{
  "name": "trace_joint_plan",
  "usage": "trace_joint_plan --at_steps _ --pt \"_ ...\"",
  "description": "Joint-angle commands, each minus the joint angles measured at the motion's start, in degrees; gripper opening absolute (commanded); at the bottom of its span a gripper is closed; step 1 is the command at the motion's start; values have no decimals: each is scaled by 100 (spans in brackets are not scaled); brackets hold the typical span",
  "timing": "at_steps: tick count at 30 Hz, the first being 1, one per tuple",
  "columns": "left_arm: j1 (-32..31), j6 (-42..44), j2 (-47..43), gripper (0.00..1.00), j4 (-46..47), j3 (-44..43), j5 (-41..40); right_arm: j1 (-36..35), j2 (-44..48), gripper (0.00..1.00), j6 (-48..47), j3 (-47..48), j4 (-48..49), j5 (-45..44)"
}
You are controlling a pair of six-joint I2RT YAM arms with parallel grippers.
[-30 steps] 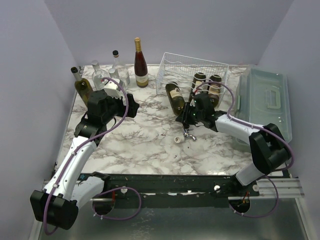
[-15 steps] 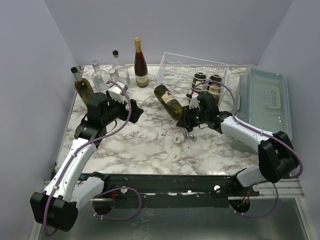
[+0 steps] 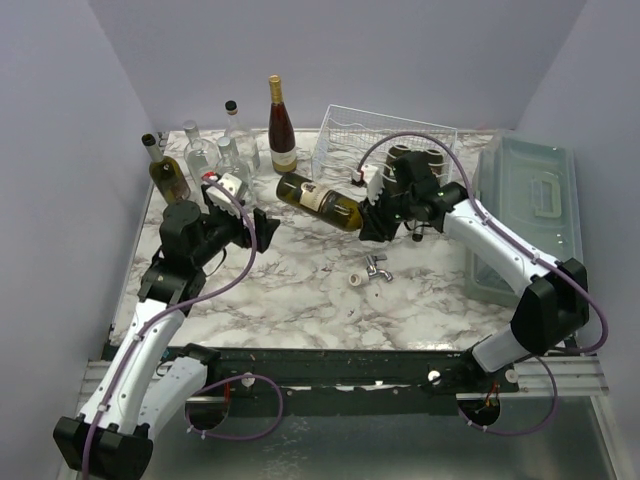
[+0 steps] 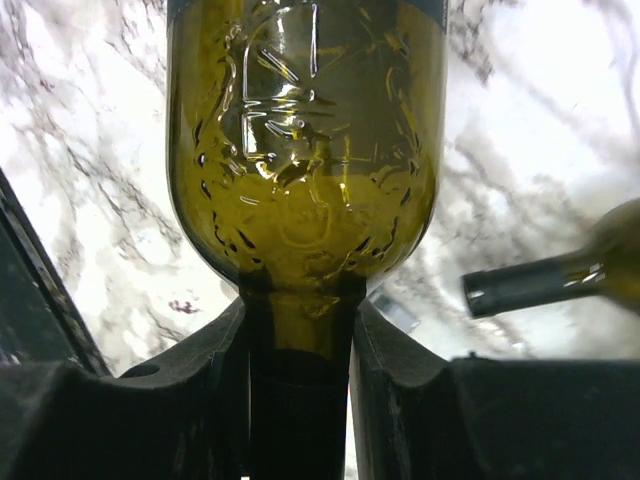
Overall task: Take the wine bottle off the wine rack
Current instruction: Pick up the wine bottle from the wine rack.
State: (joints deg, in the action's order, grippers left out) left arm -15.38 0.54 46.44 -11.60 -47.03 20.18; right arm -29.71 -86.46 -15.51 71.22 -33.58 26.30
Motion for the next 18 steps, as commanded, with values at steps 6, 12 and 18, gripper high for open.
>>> trace_joint_plan --at_steps 6,12,18 --pt "43 -185 -598 99 447 362 -2048 -224 -611 0 -3217 2121 -1450 -281" --pt "61 -200 -1018 99 745 565 -2373 -882 -650 0 -4772 2497 -1518 -1675" --pt "86 -227 -1335 99 903 683 -2581 -1420 -659 0 -5971 2632 -1408 -2875"
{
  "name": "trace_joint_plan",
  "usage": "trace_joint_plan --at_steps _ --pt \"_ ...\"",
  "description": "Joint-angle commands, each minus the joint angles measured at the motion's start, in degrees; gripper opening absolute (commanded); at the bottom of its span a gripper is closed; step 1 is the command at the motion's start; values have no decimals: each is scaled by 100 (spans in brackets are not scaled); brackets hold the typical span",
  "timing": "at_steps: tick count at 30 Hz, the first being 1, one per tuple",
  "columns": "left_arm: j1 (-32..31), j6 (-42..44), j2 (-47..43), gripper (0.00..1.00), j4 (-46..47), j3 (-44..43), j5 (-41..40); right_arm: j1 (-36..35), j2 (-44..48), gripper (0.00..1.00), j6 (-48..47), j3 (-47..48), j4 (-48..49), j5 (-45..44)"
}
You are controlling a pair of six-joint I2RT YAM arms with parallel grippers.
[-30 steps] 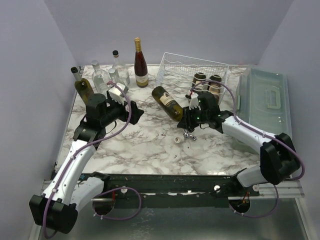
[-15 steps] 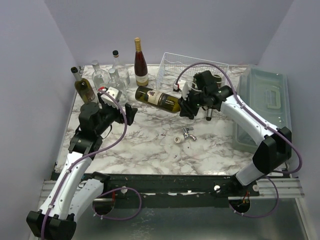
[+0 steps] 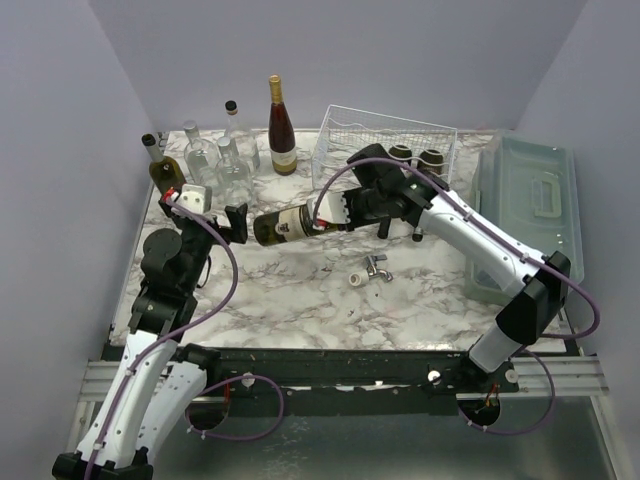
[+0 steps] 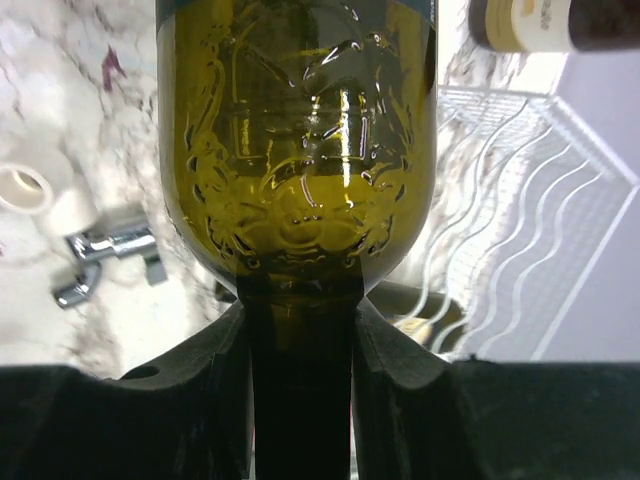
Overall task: Take the wine bottle off the wine rack
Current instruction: Pick up the wine bottle from the wine rack.
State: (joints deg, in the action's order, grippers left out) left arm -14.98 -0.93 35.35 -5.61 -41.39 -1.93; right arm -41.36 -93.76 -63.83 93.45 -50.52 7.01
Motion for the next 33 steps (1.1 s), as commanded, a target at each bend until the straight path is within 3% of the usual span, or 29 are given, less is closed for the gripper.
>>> trace_joint_plan --at_steps 1,12,25,33 --pt "48 -87 -264 99 329 145 -374 -317 52 0 -1305 444 298 -1129" --pt "83 -162 -380 99 455 219 -310 -930 247 0 -3507 32 862 -2794" --pt "92 -175 -315 99 486 245 -216 -1101 436 0 -6106 -282 840 -3258" --pt "92 -192 -324 99 504 245 -174 -1237 257 0 -7009 -33 411 -3434"
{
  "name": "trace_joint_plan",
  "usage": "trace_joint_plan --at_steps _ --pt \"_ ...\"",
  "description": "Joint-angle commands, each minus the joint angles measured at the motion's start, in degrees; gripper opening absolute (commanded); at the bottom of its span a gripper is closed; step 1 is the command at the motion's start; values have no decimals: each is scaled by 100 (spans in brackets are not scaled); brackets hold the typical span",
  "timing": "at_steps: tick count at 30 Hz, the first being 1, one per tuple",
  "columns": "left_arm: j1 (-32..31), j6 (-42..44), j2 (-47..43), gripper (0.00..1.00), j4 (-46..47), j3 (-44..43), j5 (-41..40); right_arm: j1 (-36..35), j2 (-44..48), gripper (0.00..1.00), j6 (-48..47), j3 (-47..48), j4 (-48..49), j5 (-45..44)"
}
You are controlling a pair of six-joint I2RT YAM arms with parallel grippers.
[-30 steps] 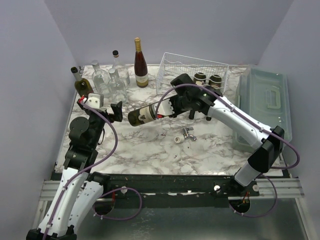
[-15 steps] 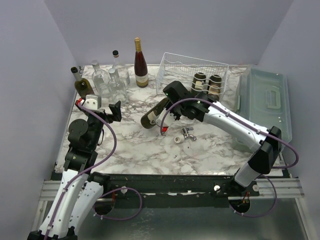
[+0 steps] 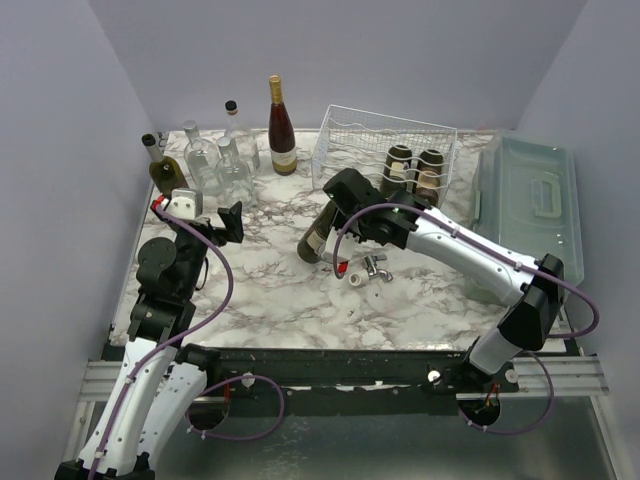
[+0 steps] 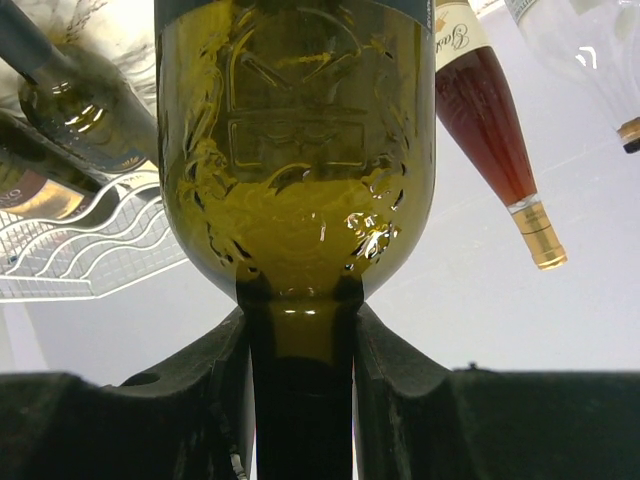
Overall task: Take the wine bottle off the wine rack
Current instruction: Pick up the wine bottle from the wine rack.
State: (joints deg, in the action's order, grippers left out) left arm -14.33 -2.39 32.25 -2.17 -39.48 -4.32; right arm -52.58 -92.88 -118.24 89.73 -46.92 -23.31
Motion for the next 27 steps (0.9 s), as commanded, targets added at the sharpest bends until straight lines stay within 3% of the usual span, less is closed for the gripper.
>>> trace_joint_plan --at_steps 1,13,19,27 --pt "26 -51 -18 99 165 51 71 -136 165 0 -1663 324 1 -453" --pt "26 -82 27 99 191 61 427 -375 94 0 -2142 468 -558 -734" --pt "26 203 147 99 408 99 2261 -420 126 0 -1553 489 -809 -528" --pt "-11 1727 -18 99 725 749 5122 -420 474 0 -748 305 -952 120"
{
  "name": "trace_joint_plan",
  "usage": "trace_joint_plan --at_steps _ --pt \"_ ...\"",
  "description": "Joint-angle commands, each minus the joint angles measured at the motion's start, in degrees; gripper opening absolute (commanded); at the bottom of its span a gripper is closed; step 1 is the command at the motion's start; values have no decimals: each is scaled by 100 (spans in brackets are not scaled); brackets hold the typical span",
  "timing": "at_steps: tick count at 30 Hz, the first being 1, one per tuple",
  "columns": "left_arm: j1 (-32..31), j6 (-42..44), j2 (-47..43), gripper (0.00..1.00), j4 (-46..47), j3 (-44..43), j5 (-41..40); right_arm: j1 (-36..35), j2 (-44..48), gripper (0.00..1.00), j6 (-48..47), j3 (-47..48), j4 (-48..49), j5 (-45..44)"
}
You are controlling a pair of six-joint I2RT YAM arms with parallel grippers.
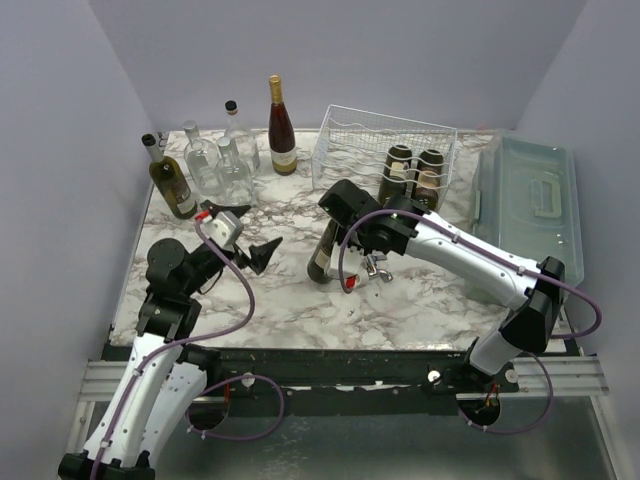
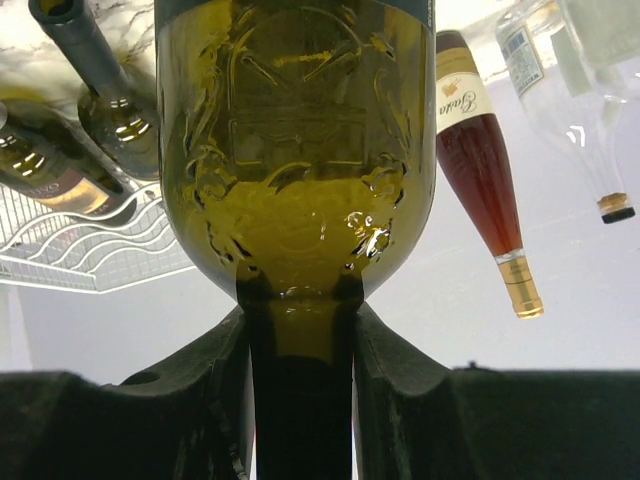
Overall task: Take the wine bottle off the wine rack
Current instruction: Pick up the wine bottle from the wine rack.
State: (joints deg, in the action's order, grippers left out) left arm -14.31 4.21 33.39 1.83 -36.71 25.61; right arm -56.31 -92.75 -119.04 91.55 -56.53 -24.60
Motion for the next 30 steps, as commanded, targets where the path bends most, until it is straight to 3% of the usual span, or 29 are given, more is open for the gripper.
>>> trace_joint_plan --at_steps 1,5,10,17,21,26,30 --pt "-49 1159 -123 99 434 582 2355 -46 498 0 -533 107 -23 338" --pt "-324 1308 239 99 543 735 3046 -48 472 0 246 275 -509 624" --pt "-920 1319 638 99 540 770 3063 -42 236 0 1509 727 -1230 867" --pt "-1478 1216 924 99 598 727 2400 -38 -468 0 3488 1728 -2483 1306" --pt "-1601 849 971 99 1023 767 1984 -43 -384 0 3945 1394 -2486 1370" --pt "-1930 921 1042 99 1248 853 1052 -43 -384 0 4421 1344 -2485 1493" --pt "-2101 914 1246 99 1467 921 788 -38 -392 0 4652 1433 -2477 1617"
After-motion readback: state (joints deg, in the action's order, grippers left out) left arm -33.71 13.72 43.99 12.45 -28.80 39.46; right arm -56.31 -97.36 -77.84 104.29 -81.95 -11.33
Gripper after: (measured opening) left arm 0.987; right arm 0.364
